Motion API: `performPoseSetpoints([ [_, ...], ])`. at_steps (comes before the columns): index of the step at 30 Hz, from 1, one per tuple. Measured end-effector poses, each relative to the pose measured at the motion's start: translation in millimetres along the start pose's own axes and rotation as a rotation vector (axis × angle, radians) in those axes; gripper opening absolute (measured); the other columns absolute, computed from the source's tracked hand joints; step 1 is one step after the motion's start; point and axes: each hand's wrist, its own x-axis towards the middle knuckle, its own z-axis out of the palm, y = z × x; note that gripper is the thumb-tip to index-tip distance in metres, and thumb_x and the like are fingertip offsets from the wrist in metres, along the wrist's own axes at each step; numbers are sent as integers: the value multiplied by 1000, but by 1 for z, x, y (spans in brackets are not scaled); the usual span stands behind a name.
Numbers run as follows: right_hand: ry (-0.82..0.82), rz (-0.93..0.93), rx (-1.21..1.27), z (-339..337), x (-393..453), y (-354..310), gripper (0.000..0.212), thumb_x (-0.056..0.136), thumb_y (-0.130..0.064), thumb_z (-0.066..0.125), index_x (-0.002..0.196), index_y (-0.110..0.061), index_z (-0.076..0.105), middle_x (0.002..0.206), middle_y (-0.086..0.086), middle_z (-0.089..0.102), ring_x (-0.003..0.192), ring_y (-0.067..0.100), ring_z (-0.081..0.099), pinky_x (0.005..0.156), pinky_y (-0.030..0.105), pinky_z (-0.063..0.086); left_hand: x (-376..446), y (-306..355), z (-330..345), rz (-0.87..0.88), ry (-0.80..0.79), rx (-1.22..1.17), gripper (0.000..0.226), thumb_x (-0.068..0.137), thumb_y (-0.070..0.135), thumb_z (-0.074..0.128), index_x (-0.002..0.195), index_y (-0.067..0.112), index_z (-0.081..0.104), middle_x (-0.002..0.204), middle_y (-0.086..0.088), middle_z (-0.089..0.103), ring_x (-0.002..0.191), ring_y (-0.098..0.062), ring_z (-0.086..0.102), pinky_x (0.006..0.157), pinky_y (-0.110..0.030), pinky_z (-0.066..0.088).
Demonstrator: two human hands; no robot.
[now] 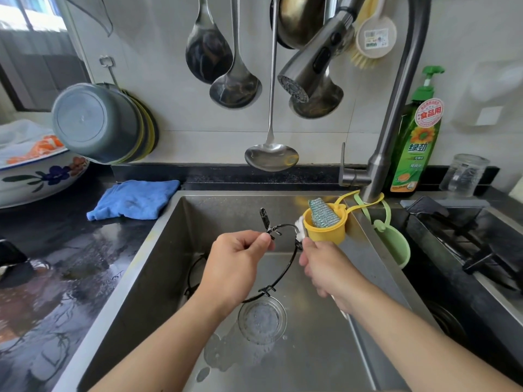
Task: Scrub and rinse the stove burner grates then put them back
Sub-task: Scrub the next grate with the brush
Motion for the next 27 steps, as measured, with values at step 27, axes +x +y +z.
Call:
performPoseSetpoints([
  [27,21,-46,133,-17,7,5,46,105,-49,37,90,-14,62,79,1,54,58,15,42,43,26,35,12,-8,-11,-58,55,-290,32,103,23,58,78,9,73,52,-2,27,46,-14,20,49,-24,16],
])
